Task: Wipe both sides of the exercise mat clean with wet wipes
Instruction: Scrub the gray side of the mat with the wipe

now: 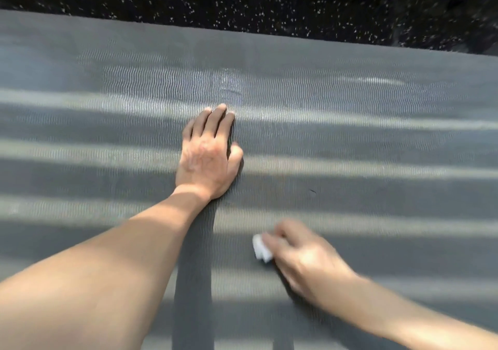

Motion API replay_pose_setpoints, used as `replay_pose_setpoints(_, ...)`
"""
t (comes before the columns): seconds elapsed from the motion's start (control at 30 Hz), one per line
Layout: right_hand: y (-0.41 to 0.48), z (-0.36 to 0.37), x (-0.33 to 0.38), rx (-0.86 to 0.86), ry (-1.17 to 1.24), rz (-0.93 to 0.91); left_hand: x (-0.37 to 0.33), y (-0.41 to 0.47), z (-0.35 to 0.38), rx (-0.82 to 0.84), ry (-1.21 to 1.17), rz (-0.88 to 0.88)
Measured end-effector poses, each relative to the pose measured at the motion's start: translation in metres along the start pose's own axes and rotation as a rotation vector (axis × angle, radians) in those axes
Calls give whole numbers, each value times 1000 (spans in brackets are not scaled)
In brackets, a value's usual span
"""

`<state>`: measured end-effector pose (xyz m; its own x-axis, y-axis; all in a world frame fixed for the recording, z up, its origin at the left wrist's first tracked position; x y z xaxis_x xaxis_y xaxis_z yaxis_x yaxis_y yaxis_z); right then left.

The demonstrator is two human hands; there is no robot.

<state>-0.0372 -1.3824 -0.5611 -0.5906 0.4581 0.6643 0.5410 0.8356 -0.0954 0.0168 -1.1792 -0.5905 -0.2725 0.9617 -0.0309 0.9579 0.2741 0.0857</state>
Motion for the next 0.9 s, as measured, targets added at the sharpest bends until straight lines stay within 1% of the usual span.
replay_pose_setpoints(0.03, -13, 4, 2, 45, 28, -38, 1, 0, 0, -1, -6, -3)
replay_pose_setpoints(0.1, -2, -4, -8, 53, 22, -42, 2, 1, 1, -7, -12, -13)
replay_pose_setpoints(0.17, 39, -18, -20, -37, -19, -91, 2, 2, 2, -9, -19, -29)
replay_pose_setpoints(0.2, 65, -27, -28, -102, -28, -75, 3, 2, 2, -5, -25, -37)
replay_pose_setpoints(0.27, 113, -47, -48, -205, -56, 16, 4, 3, 3, 1, -31, -49)
replay_pose_setpoints(0.3, 130, -55, -49, -227, -71, 33, 4, 3, 3, 3, -28, -49)
replay_pose_setpoints(0.37, 134, -60, -48, -245, -120, 43, 5, 3, 3, 15, -17, -45)
replay_pose_setpoints(0.4, 124, -57, -48, -217, -127, 58, 5, 5, 4, 25, -13, -43)
replay_pose_setpoints(0.43, 104, -51, -44, -159, -103, 21, 5, 3, 4, 29, -8, -44)
replay_pose_setpoints(0.5, 64, -39, -24, 47, -34, -56, 5, 2, 4, 38, 1, -45)
replay_pose_setpoints(0.53, 52, -38, -22, 116, 5, -72, 4, 2, 4, 40, 3, -45)
replay_pose_setpoints(0.57, 53, -41, -25, 111, 28, -114, 4, 3, 3, 39, 4, -46)
replay_pose_setpoints(0.6, 67, -46, -33, 100, 57, -132, 4, 4, 3, 39, 6, -46)
replay_pose_setpoints(0.67, 117, -62, -50, -21, 34, -132, 4, 5, 4, 36, 7, -45)
replay_pose_setpoints(0.73, 176, -83, -73, -202, -17, -25, 5, 6, 4, 35, 11, -48)
replay_pose_setpoints(0.8, 217, -102, -86, -303, -55, 43, 3, 6, 3, 44, 17, -44)
replay_pose_setpoints(0.87, 225, -106, -87, -313, -82, 45, 4, 7, 4, 54, 20, -39)
replay_pose_setpoints(0.9, 213, -102, -82, -286, -110, 43, 5, 6, 4, 59, 18, -38)
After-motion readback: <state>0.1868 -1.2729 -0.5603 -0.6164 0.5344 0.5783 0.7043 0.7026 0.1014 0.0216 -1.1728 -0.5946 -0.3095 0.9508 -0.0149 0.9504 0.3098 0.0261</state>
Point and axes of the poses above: each hand's wrist, its own y-axis towards the middle knuckle, its own z-axis out of the palm, x = y × z, the point moved 4 cm from there along y, towards the middle knuckle, and after that the axes turned 14 degrees about y, right-handed, at the moved point
